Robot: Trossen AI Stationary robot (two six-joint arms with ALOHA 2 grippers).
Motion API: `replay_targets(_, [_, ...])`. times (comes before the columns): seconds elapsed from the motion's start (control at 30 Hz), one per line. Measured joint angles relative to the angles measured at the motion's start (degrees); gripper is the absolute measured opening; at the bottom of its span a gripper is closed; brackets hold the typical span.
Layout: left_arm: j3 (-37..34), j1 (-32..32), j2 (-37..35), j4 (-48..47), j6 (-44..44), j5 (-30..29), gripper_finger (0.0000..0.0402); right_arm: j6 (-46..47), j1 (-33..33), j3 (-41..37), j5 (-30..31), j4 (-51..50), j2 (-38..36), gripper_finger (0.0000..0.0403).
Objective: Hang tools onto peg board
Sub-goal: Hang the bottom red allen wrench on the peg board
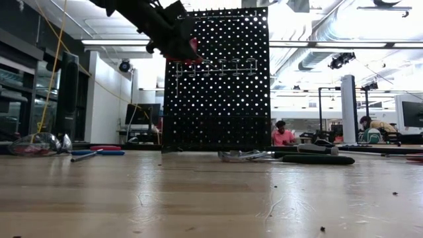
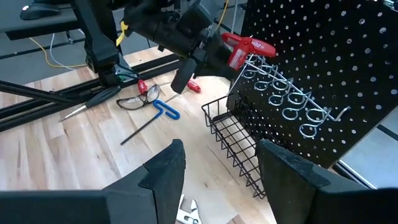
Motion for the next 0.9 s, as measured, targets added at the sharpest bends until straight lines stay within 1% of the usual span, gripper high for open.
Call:
replay_targets(0.1, [0.00, -0.04, -0.04, 0.35, 0.05, -0.02, 0.0041, -0.06, 0.00, 0.00, 0.58, 0.00, 0.00, 0.0190])
replay_targets(0.27, [0.00, -0.04, -0.68, 0.97, -0.42, 0.02, 0.0040, -0.12, 0.00, 0.00, 1.01, -0.02, 0.00, 0.0190])
replay_targets(0.47, [2.82, -0.07, -3.01, -3.31, -0.41, 0.34, 0.0040, -0.14, 0.00, 0.00, 1.00, -0.10, 0.00, 0.0190])
replay_targets(0.7, [8.13, -0.02, -4.36, -10.23, 1.57, 2.65, 0.0040, -0.16, -0.01, 0.00, 1.10, -0.13, 0.00, 0.0190])
replay_targets(0.9, [8.61, -0.50, -4.37, -14.87, 0.32, 2.85, 0.0040, -0.01, 0.00, 0.00, 1.10, -0.11, 0.00, 0.0190])
